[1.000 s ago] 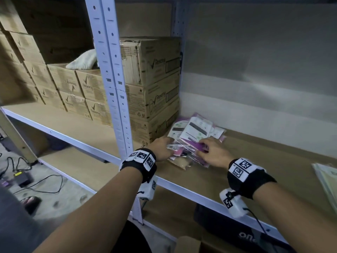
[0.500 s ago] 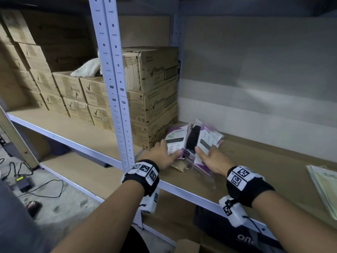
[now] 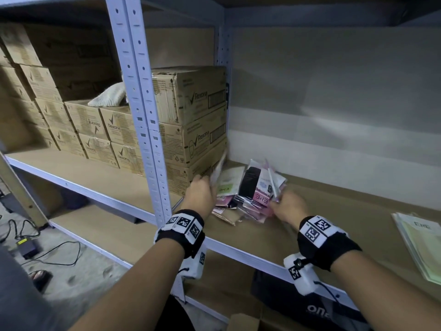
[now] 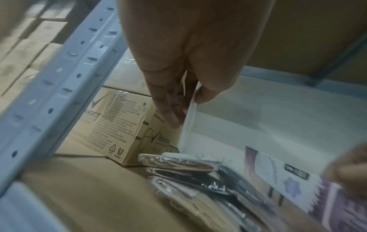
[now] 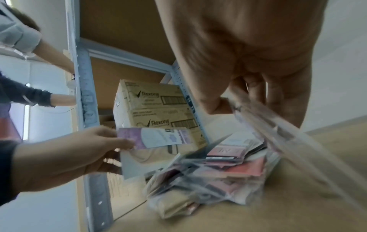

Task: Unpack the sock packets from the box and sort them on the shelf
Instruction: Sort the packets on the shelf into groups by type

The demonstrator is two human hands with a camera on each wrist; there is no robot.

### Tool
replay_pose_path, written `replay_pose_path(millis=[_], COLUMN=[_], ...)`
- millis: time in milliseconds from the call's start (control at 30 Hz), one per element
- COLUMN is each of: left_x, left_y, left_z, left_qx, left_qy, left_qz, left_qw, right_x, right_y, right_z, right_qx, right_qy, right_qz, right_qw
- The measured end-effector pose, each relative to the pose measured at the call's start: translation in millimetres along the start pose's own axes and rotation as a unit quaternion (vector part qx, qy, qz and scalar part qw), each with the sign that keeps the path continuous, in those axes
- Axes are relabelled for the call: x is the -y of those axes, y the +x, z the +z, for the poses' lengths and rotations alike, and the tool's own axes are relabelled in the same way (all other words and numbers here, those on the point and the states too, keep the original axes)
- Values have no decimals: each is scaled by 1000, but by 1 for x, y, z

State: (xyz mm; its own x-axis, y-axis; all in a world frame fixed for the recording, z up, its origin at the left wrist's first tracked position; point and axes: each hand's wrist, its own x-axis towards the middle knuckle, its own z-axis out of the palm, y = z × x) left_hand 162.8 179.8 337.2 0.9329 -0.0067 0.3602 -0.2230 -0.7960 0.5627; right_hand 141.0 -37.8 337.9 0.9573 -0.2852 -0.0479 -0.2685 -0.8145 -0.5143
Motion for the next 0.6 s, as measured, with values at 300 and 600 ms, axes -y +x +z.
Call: replay_pose_path(millis=[300, 600], left_x=[8, -29], left_y=[-4, -17], left_z=[-7, 16], left_qx=[-48, 30], left_qy=[-368, -556], left_qz=[-219, -253], left_qw=[902, 791], right_x=[-49, -89], right_y=[-2, -22], right_z=[-52, -75], right_qx=[-100, -164], right_qy=[150, 350], right_qz=[62, 48], right_qw=[982, 921])
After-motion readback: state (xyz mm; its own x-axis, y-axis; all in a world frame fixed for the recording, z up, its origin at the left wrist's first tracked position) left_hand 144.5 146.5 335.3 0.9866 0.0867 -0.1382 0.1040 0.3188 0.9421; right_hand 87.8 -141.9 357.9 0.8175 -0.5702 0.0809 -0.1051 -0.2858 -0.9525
